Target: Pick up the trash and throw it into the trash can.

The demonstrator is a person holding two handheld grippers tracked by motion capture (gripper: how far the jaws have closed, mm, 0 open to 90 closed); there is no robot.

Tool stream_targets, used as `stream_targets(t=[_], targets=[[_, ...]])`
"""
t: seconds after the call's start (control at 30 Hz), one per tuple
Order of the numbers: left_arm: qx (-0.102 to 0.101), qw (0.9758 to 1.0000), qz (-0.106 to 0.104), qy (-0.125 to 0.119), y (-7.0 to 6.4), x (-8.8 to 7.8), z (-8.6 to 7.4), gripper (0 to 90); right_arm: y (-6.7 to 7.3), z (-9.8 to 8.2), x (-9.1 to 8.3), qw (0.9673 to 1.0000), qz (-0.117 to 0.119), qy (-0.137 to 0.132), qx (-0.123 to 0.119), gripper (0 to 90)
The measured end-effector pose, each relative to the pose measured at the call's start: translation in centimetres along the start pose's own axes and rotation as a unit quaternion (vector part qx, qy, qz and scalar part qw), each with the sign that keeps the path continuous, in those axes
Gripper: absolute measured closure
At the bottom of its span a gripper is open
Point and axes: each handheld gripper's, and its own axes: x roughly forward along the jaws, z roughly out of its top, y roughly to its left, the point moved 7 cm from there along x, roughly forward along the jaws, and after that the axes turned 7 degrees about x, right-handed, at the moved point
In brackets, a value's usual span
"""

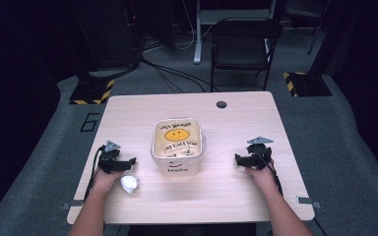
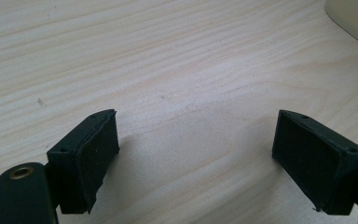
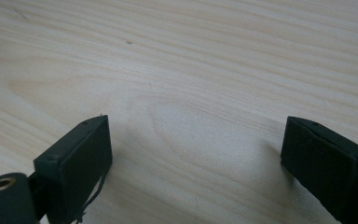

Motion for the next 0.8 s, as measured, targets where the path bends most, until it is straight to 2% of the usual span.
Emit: stream_targets(t=[0.27, 0.43, 0.53, 0.63, 0.73, 0.8], targets=[[-0.011, 0.9999, 0.01, 0.003, -0.2, -0.1, 0.0, 15.8, 0.3, 0.1, 0.1, 0.9999, 0.008, -0.003, -0.009, 10.3], [-0.011, 0.9998, 0.016, 0.001, -0.1, -0.2, 0.0, 19.1, 0.4, 0.1, 0.1, 0.9999, 0.01, -0.003, -0.011, 10.4], [-0.012, 0.9997, 0.012, 0.014, -0.1, -0.6, -0.1, 21.3, 0.4, 0.1, 0.1, 0.9998, 0.011, -0.002, -0.015, 10.9], [0.0, 0.9996, 0.022, 0.018, -0.2, -0.8, -0.1, 23.8, 0.6, 0.1, 0.1, 0.9999, 0.011, -0.005, -0.011, 12.4], [0.006, 0.9996, 0.017, 0.024, -0.5, -1.1, 0.0, 26.4, 0.7, 0.1, 0.0, 0.9999, 0.01, -0.004, -0.007, 12.4], [0.015, 0.9993, 0.022, 0.028, -0.6, -1.3, 0.1, 27.8, 0.7, 0.1, 0.0, 0.9999, 0.01, -0.004, -0.012, 12.4]])
